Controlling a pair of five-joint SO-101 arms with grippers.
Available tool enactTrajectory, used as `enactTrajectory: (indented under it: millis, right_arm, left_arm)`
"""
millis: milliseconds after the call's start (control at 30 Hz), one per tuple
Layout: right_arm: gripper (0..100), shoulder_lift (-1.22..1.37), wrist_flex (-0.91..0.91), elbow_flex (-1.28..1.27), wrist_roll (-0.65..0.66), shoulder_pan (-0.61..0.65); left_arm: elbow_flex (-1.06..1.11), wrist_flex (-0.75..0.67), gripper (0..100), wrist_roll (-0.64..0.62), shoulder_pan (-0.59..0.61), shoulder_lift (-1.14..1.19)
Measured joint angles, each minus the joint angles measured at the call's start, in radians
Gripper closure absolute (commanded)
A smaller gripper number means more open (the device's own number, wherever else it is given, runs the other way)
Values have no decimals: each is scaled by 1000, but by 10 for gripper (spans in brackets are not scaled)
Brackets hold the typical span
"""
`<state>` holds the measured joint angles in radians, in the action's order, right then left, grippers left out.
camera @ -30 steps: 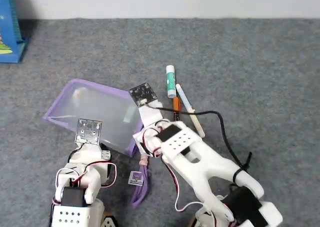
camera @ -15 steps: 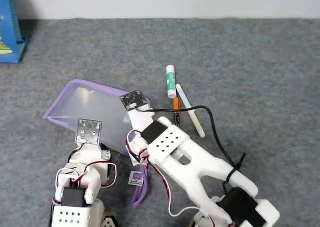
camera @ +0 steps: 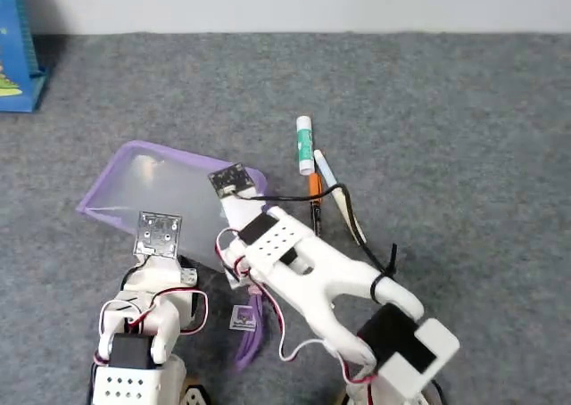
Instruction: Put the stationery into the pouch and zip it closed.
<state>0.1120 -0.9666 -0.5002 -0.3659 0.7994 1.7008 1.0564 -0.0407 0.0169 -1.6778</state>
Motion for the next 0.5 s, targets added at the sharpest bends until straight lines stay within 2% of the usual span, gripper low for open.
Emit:
enactTrajectory:
  millis: [333, 500]
  right_arm:
    - [757, 15, 5, 0, 0, -2]
    - [757, 18, -100, 46, 0, 0]
  left_arm:
    - [0, 0, 986, 0, 0, 0]
    - [0, 0, 986, 0, 0, 0]
